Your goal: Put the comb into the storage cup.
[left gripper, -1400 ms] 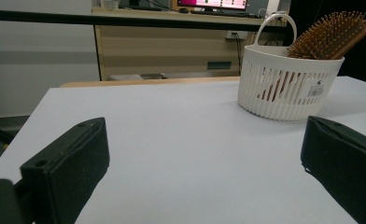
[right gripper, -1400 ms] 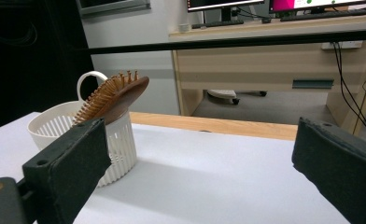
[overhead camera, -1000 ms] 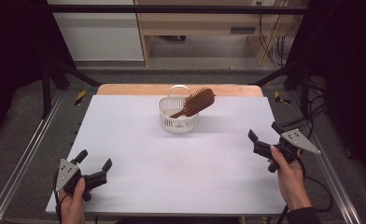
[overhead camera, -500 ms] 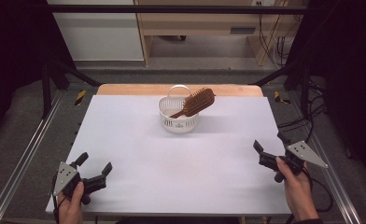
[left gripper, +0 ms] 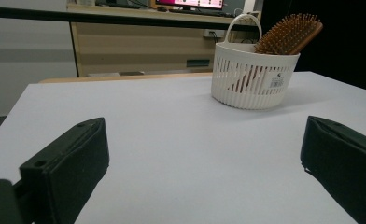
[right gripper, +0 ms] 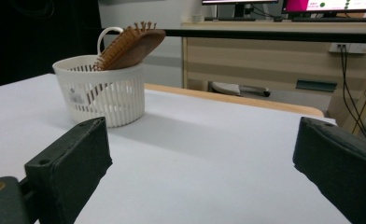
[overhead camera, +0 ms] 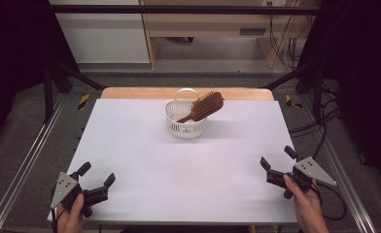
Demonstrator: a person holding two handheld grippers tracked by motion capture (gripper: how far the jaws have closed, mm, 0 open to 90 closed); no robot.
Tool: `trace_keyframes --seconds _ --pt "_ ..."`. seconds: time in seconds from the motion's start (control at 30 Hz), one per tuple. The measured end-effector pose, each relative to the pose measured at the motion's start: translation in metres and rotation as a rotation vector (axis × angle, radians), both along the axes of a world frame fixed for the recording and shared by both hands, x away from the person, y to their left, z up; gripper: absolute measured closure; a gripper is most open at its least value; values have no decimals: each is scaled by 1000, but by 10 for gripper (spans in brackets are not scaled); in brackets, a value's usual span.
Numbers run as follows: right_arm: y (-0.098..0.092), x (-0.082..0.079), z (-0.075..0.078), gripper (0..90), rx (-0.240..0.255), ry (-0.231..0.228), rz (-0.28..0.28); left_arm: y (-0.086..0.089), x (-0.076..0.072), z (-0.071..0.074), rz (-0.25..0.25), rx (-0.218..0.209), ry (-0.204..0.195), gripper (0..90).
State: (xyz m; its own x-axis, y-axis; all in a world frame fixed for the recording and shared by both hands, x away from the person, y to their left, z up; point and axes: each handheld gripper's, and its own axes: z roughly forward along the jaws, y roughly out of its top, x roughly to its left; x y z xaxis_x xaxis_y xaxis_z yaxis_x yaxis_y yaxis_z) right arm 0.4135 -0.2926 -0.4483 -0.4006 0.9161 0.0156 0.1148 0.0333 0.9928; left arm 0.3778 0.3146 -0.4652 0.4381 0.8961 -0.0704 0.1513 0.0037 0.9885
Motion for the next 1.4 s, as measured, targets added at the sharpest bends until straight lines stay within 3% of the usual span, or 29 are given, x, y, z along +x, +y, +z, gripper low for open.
trace_keyframes --seconds 0.47,0.87,1.17,1.4 --pt "15 -7 -20 41 43 3 54 -3 0 0 -28 6 -6 11" --pt "30 -5 -24 32 30 18 114 -11 0 0 -75 15 4 11" --pt "41 0 -24 32 7 38 161 -18 0 0 -110 39 -12 10" --pt "47 3 -24 31 25 46 180 -21 0 2 -122 36 -28 11"
